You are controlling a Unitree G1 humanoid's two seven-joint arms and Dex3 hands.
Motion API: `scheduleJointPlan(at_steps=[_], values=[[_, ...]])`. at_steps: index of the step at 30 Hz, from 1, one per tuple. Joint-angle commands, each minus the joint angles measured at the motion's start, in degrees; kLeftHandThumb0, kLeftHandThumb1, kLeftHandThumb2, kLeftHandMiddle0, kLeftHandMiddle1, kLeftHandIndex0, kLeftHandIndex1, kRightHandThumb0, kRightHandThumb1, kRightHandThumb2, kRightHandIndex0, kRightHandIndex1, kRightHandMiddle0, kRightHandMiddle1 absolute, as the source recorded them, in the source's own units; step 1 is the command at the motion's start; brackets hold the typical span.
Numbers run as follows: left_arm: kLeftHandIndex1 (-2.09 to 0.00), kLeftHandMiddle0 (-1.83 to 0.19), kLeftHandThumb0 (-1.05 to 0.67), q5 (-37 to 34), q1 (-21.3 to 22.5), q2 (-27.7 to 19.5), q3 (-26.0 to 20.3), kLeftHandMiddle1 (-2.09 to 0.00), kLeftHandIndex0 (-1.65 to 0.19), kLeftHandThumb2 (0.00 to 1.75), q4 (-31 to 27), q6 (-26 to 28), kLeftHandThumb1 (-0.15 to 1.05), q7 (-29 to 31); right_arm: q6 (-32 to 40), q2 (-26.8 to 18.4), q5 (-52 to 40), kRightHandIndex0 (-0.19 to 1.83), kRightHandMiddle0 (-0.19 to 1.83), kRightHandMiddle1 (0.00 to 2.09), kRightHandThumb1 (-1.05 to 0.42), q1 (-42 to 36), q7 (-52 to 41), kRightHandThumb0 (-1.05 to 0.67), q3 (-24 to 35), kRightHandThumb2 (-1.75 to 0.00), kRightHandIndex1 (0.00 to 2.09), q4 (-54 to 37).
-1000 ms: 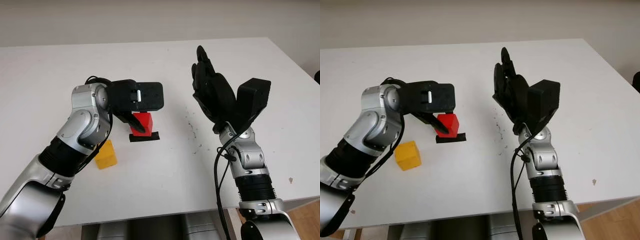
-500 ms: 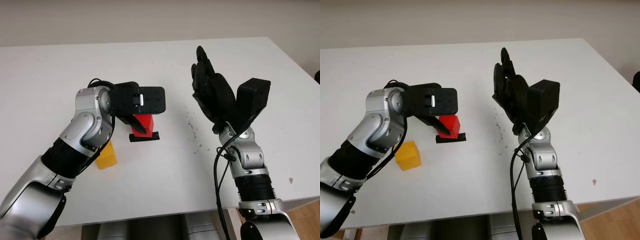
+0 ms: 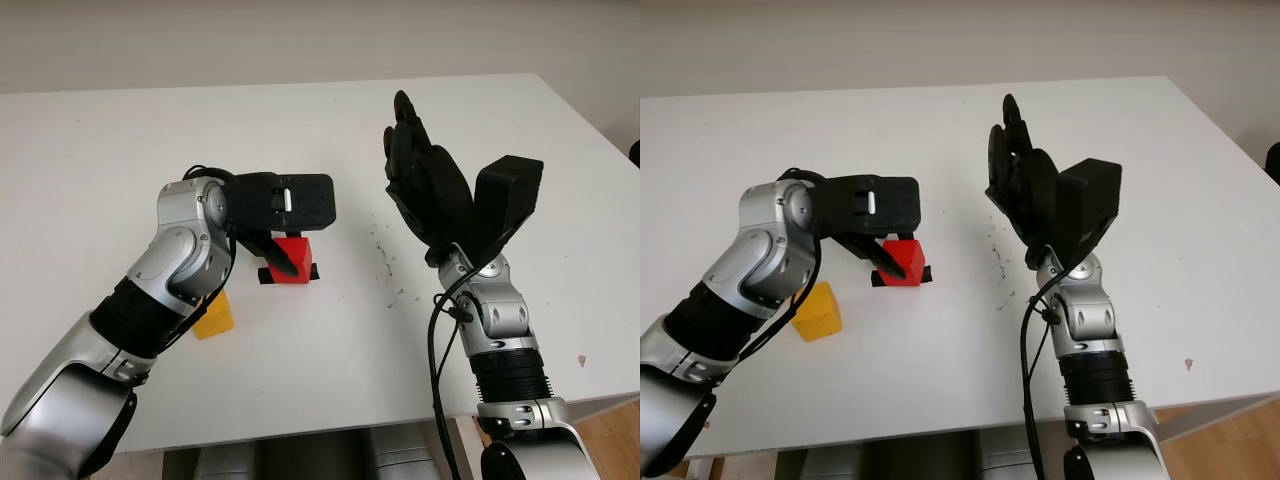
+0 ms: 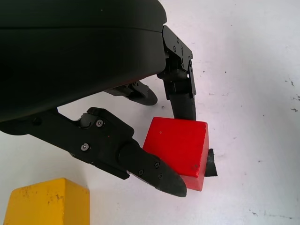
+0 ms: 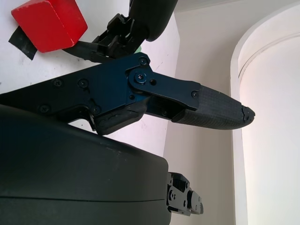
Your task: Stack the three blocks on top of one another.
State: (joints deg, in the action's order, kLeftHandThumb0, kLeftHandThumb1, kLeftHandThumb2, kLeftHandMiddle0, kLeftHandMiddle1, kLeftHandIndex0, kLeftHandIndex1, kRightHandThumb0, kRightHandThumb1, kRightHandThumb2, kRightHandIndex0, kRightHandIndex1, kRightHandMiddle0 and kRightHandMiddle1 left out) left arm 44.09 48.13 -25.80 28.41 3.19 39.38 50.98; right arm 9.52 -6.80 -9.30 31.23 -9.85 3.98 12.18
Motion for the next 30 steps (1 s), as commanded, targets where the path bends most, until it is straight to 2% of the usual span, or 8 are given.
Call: scheduleJointPlan(at_steps=[1,23,26,29,30], values=[[-1.84,-0.42,-0.38,0.55,-0.27,-0.42,0.31,-0.08,-0.4,0.05,-0.64,-0.2,0.96,-0.47,0.4,-0.09,0.05,-0.19,-0.19,0.0,-1.05,0.07,-0.08,-0.84,0.01,-0.73,0.0,-1.47],[-1.79,-0.43,-0.36,1.23,-1.82,-0.93,0.33,-0.08,-0.35,0.05,-0.81,-1.17,0.94,-1.61,1.06,0.1,0.09,-0.19,-0.19,0.0,-1.05,-0.64,0.28,-0.83,0.1,-0.73,0.0,-2.62],[-1.68,-0.44,-0.39,1.56,-2.04,-0.92,0.41,-0.09,-0.35,0.05,-0.74,-1.27,0.94,-2.0,1.07,0.22,-0.08,-0.19,-0.19,0.0,-1.05,-0.64,0.27,-0.83,0.16,-0.73,0.0,-2.59],[-1.52,-0.38,-0.48,2.5,-1.67,-1.58,1.41,-0.06,-0.19,0.06,-0.61,-1.67,0.95,-0.78,1.22,0.24,-0.25,-0.19,-0.19,0.0,-1.05,-0.62,0.2,-0.84,0.2,-0.73,0.0,-2.68],[-1.31,-0.34,-0.54,2.75,-1.5,-1.98,1.82,-0.05,-0.14,0.05,-0.55,-2.3,0.95,-0.15,1.25,0.25,-0.29,-0.19,-0.19,0.0,-1.05,-0.62,0.21,-0.84,0.22,-0.73,0.0,-2.73]])
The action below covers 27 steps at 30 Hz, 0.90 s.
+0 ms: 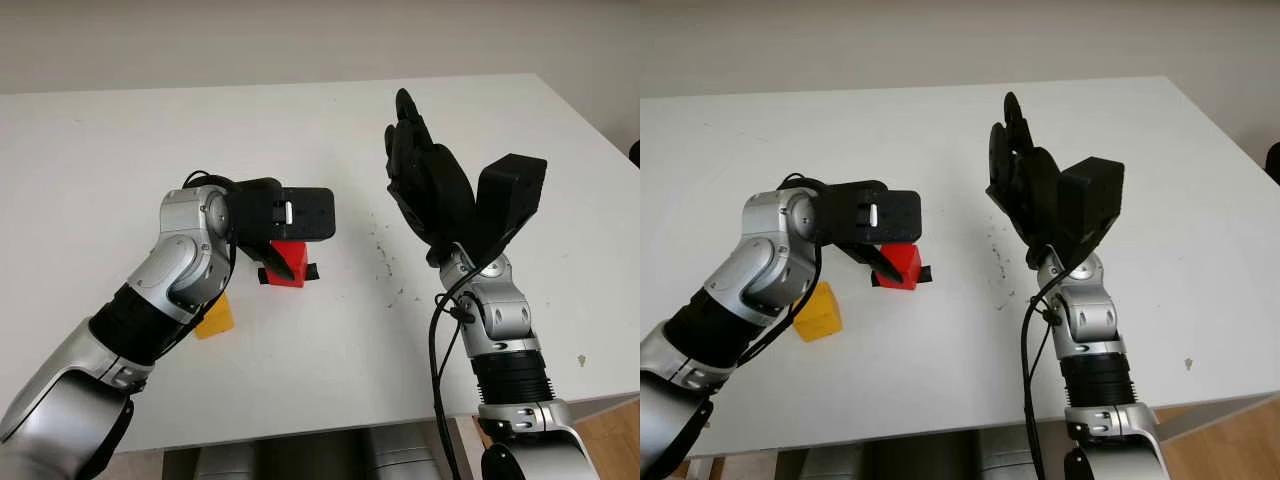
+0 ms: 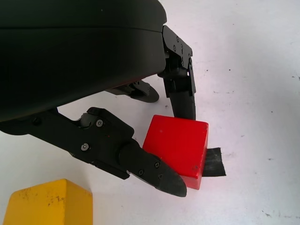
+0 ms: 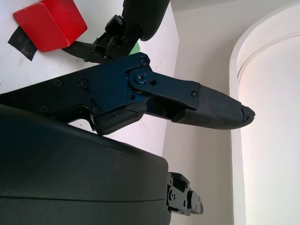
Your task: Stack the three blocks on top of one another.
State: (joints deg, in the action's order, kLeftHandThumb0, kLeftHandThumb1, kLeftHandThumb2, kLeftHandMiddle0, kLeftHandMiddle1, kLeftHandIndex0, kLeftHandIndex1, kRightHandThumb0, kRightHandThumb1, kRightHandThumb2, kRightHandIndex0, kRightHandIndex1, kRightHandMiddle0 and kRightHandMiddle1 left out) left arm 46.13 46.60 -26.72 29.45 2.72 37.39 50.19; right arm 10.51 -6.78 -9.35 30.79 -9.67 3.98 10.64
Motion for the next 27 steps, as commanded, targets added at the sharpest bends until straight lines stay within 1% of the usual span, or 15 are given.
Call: scheduleJointPlan(at_steps=[1,2,3,4,5,6,14,18,20,21,23,27], values=[[-1.16,-0.32,-0.57,0.73,-0.05,-1.4,0.9,-0.04,-0.13,0.05,-0.14,-1.1,0.95,0.92,0.18,0.25,-0.33,-0.19,-0.19,0.0,-1.05,-0.19,0.01,-0.84,0.28,-0.73,0.0,-1.18],[-0.9,-0.28,-0.61,0.67,-0.18,-1.6,0.85,-0.04,-0.12,0.05,-0.21,-1.63,0.94,1.17,0.11,0.26,-0.34,-0.19,-0.19,0.0,-1.05,-0.21,0.03,-0.84,0.32,-0.72,0.0,-1.2],[-0.57,-0.21,-0.64,0.64,-0.35,-1.72,0.77,-0.04,-0.15,0.05,-0.27,-2.1,0.94,1.28,0.07,0.24,-0.32,-0.19,-0.19,0.0,-1.05,-0.24,0.06,-0.83,0.34,-0.72,0.0,-1.24],[-0.41,-0.17,-0.65,0.67,-0.46,-1.76,0.67,-0.04,-0.17,0.05,-0.32,-2.38,0.94,1.38,0.06,0.22,-0.3,-0.19,-0.19,0.0,-1.05,-0.26,0.06,-0.83,0.35,-0.72,0.0,-1.28],[-0.32,-0.15,-0.65,0.81,-0.53,-1.9,0.72,-0.04,-0.19,0.05,-0.45,-2.72,0.93,1.58,0.15,0.21,-0.28,-0.19,-0.19,0.0,-1.05,-0.29,0.09,-0.83,0.36,-0.72,0.0,-1.39],[-0.24,-0.11,-0.66,0.95,-0.58,-1.99,0.79,-0.03,-0.16,0.06,-0.62,-2.9,0.94,1.75,0.29,0.22,-0.37,-0.19,-0.19,0.0,-1.05,-0.3,0.03,-0.83,0.39,-0.72,0.0,-1.47],[-0.09,-0.05,-0.63,0.29,-0.84,-1.44,0.0,-0.04,-0.07,0.05,-0.8,-2.79,0.94,2.16,0.64,0.22,-0.41,-0.19,-0.19,0.0,-1.05,-0.22,-0.05,-0.83,0.44,-0.72,0.0,-1.43],[-0.04,-0.04,-0.72,-0.54,-0.91,-1.48,-0.39,-0.04,0.02,0.05,-1.21,-3.2,0.94,1.8,0.85,0.09,-0.35,-0.19,-0.19,0.0,-1.05,-0.19,-0.11,-0.83,0.43,-0.72,0.0,-1.41],[-0.01,-0.02,-0.78,-1.32,-0.88,-1.42,-0.98,-0.04,0.11,0.06,-1.68,-3.42,0.94,1.39,0.74,0.07,-0.35,-0.19,-0.19,0.0,-1.05,-0.21,-0.21,-0.83,0.43,-0.72,0.0,-1.34],[-0.01,-0.02,-0.82,-2.11,-0.71,-1.44,-1.63,-0.04,0.15,0.06,-2.18,-3.63,0.95,1.36,0.75,0.13,-0.4,-0.19,-0.19,0.0,-1.05,-0.22,-0.19,-0.83,0.45,-0.72,0.0,-1.35],[0.0,-0.03,-0.87,-3.85,-0.42,-1.47,-3.15,-0.05,0.18,0.06,-3.18,-3.93,0.96,1.27,0.74,0.2,-0.44,-0.19,-0.19,0.0,-1.05,-0.26,-0.19,-0.83,0.46,-0.72,0.0,-1.4],[0.0,0.08,-0.92,-7.17,0.08,-2.18,-6.63,-0.01,0.19,0.06,-6.17,-4.17,0.97,0.85,0.28,0.32,-0.28,-0.19,-0.19,0.0,-1.05,-0.26,-0.02,-0.83,0.43,-0.72,0.0,-1.18]])
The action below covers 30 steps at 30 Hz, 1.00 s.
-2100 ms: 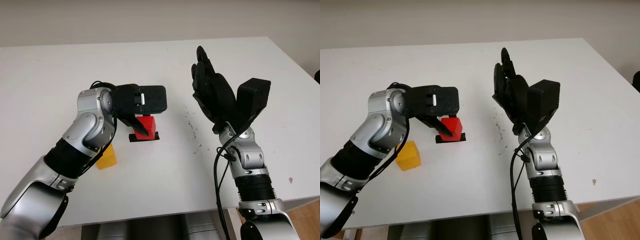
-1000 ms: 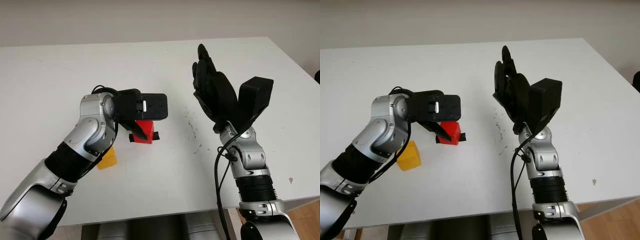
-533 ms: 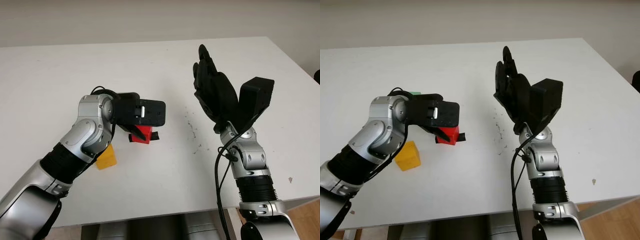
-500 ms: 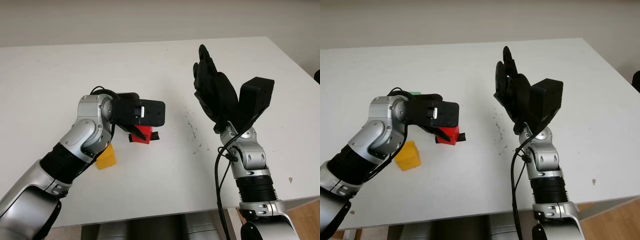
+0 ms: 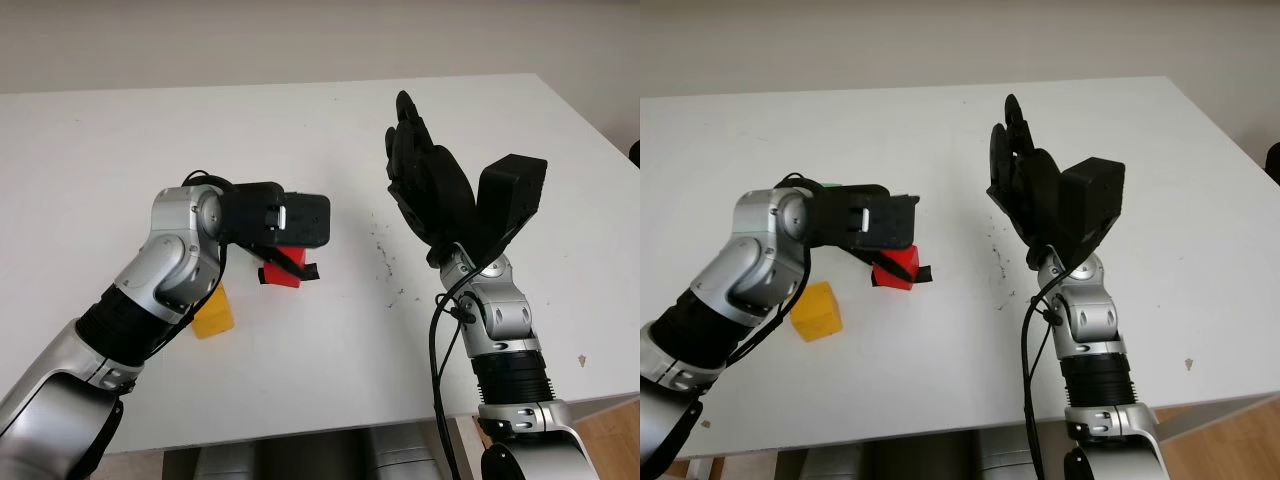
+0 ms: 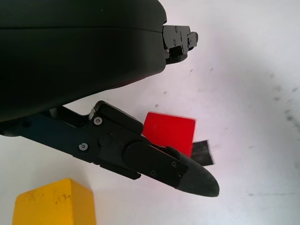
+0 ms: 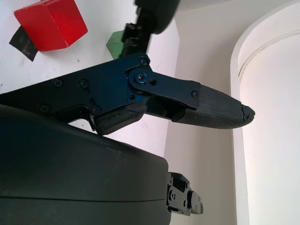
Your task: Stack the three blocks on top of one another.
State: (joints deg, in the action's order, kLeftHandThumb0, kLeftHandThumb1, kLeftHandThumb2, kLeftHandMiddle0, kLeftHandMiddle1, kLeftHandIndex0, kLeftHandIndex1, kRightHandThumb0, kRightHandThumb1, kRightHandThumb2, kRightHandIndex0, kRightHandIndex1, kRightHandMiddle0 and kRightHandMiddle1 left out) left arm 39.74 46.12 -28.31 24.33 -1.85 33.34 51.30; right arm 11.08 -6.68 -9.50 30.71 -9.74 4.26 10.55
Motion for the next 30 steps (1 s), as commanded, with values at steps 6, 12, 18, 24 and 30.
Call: scheduleJointPlan(at_steps=[6,12,18,24,30], values=[[0.0,0.14,-0.94,-6.25,-0.13,-1.09,-11.58,-0.02,0.19,0.05,-8.98,3.25,0.98,-4.1,-0.49,0.12,0.16,-0.19,-0.19,0.0,-1.05,-0.19,0.03,-0.83,0.04,-0.72,0.0,-0.93],[0.0,0.19,-0.88,-10.75,-1.75,-4.79,-19.63,0.0,0.19,0.05,-18.9,9.66,0.99,-4.53,-0.99,-0.01,0.24,-0.19,-0.19,0.0,-1.05,0.26,-0.41,-0.82,-0.01,-0.72,0.0,-0.03],[-0.06,0.16,-0.83,-12.74,-8.12,-13.13,-24.34,-0.04,0.1,0.05,-29.34,12.94,0.95,-2.8,-0.8,0.02,0.26,-0.19,-0.19,0.0,-1.05,0.62,-0.74,-0.83,-0.05,-0.72,0.0,0.25],[-0.1,0.02,-0.84,-12.46,-20.54,-21.21,-28.97,-0.09,-0.02,0.07,-39.22,14.05,1.0,-1.83,-0.96,-0.04,-0.06,-0.19,-0.19,0.0,-1.05,1.11,-1.58,-0.83,0.06,-0.72,0.0,1.01],[-0.09,0.01,-0.86,-13.54,-29.42,-24.85,-31.76,-0.06,-0.06,0.06,-45.34,17.62,1.02,-0.54,-1.82,-0.14,0.12,-0.19,-0.19,0.0,-1.05,1.85,-2.33,-0.84,0.12,-0.72,0.0,2.44]])
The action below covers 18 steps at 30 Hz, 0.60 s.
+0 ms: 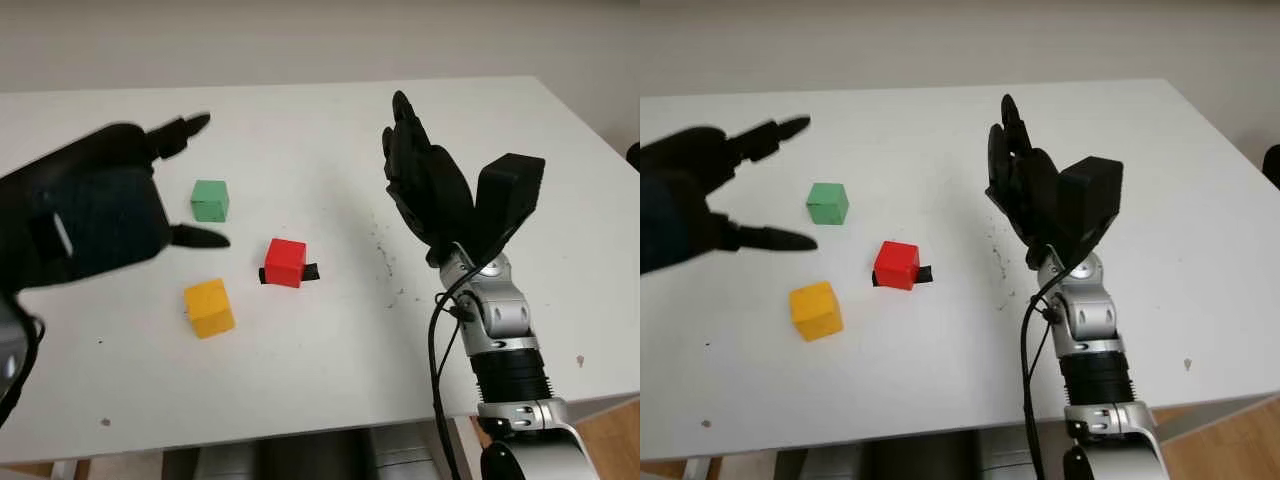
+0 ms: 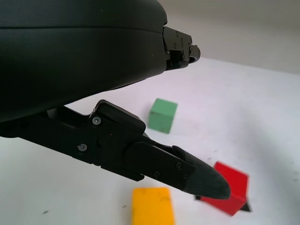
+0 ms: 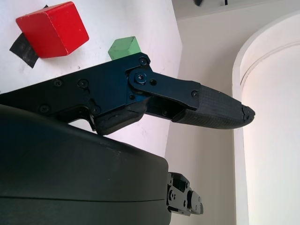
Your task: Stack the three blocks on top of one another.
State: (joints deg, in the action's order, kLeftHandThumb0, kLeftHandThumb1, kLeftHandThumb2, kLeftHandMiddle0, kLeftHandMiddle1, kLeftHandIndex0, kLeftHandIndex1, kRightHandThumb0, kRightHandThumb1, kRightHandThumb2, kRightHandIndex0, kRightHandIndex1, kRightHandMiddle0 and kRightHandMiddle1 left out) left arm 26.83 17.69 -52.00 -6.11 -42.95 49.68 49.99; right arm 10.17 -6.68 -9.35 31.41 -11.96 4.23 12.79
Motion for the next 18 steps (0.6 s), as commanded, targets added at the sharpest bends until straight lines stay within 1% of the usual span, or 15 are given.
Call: scheduleJointPlan(at_steps=[1,4,7,11,14,18], values=[[-0.09,0.02,-0.85,-0.94,-2.26,-1.49,-1.54,-0.06,-0.06,0.06,-4.83,1.79,1.01,0.95,-1.1,-0.09,0.01,-0.19,-0.19,0.0,-1.05,1.23,-0.01,-0.84,0.21,-0.72,0.0,0.32],[-0.08,0.03,-0.87,-1.67,-5.8,-2.08,-1.22,-0.05,-0.06,0.05,-5.51,1.32,1.01,0.75,-1.28,0.0,-0.11,-0.19,-0.19,0.0,-1.05,1.42,0.26,-0.83,0.47,-0.72,0.0,0.53],[-0.06,0.05,-0.91,-1.69,-9.2,-3.47,0.63,-0.04,-0.05,0.06,-6.03,0.59,1.02,0.91,-1.0,-0.22,-0.19,-0.19,-0.19,0.0,-1.05,1.56,0.3,-0.82,0.66,-0.72,0.0,0.63],[-0.06,0.06,-0.88,-1.98,-12.94,-3.08,1.22,-0.05,-0.05,0.05,-7.45,0.85,1.0,0.22,-0.95,-0.57,0.22,-0.19,-0.19,0.0,-1.05,1.58,0.31,-0.82,0.55,-0.73,0.0,0.59],[-0.05,0.07,-0.84,-1.28,-14.47,-2.73,2.58,-0.05,-0.03,0.05,-7.7,0.86,0.99,-1.26,-0.95,-0.62,0.25,-0.19,-0.19,0.0,-1.05,1.66,0.36,-0.82,0.6,-0.73,0.0,0.76],[-0.05,0.08,-0.84,0.04,-15.88,-2.14,4.46,-0.05,-0.02,0.05,-7.42,0.56,0.99,-3.82,-0.41,-0.72,-0.08,-0.19,-0.19,0.0,-1.05,1.55,0.11,-0.83,0.68,-0.73,0.0,0.33]])
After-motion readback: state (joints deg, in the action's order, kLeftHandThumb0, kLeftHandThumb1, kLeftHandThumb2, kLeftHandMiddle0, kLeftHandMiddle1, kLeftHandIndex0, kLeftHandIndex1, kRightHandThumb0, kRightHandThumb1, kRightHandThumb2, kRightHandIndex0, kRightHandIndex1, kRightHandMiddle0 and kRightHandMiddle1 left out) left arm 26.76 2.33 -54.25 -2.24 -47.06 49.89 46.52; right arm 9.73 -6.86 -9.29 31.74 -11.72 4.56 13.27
